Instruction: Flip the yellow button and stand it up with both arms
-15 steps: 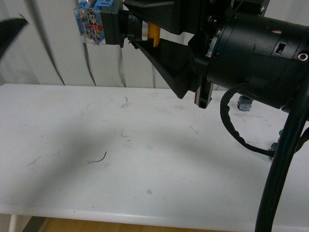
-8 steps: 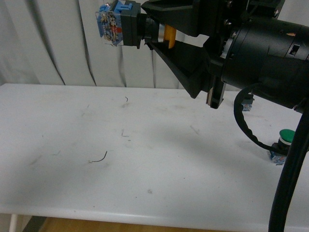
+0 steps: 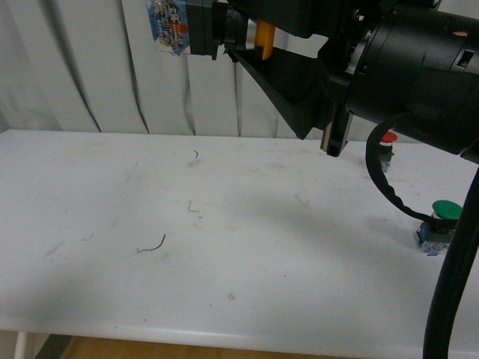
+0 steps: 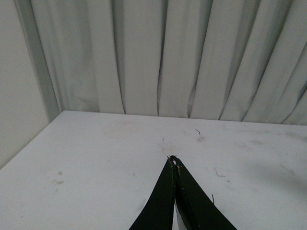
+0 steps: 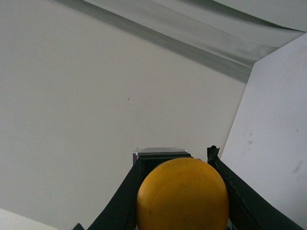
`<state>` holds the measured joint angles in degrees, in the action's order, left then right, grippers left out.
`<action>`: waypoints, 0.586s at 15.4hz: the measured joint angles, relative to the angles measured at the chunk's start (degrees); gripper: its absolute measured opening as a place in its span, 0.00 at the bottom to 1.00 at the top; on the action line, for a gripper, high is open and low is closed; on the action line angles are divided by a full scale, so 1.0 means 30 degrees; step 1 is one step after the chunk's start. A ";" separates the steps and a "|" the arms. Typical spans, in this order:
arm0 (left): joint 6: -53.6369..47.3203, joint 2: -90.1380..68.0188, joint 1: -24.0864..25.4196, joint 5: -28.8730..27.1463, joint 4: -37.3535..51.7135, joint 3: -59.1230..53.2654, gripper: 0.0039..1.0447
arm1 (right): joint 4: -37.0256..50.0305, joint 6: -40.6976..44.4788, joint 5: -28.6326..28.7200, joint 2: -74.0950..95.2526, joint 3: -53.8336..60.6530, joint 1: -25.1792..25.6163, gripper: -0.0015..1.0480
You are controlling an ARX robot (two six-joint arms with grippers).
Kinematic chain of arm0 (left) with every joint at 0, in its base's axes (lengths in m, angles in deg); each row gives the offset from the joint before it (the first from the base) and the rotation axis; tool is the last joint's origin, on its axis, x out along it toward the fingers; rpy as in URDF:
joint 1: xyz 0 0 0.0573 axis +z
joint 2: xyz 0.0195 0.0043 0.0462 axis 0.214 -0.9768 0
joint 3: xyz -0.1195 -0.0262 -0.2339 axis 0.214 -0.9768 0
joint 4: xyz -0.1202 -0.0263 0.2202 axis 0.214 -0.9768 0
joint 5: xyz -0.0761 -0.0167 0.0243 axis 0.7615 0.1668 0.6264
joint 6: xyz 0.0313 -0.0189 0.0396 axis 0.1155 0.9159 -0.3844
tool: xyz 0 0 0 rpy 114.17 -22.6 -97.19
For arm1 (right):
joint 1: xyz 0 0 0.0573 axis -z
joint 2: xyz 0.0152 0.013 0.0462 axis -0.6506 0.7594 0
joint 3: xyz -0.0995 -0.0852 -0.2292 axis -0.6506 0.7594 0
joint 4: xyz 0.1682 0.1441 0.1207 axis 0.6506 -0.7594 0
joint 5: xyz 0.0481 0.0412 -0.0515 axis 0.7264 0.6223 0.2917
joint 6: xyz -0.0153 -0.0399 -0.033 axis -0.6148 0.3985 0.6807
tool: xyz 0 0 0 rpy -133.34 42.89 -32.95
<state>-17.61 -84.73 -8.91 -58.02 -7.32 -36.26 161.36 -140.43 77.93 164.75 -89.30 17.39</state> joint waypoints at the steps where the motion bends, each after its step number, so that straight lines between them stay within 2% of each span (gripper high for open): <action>1: -0.0044 0.0590 -0.1341 -0.0503 -0.0350 -0.0561 0.01 | -0.0022 0.0051 0.0124 0.0000 0.0000 0.0022 0.34; 8: -0.0044 0.3169 -0.1137 -0.0823 -0.1785 -0.1501 0.01 | -0.0007 0.0051 0.0211 -0.0036 0.0153 0.0495 0.34; 9: -0.0044 0.3563 -0.1137 -0.0823 -0.1231 -0.1974 0.01 | -0.0007 0.0051 0.0211 -0.0036 0.0153 0.0488 0.34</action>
<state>-17.74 -74.05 -12.32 -60.49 -11.01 -42.18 161.34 -140.28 78.57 164.65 -88.84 18.85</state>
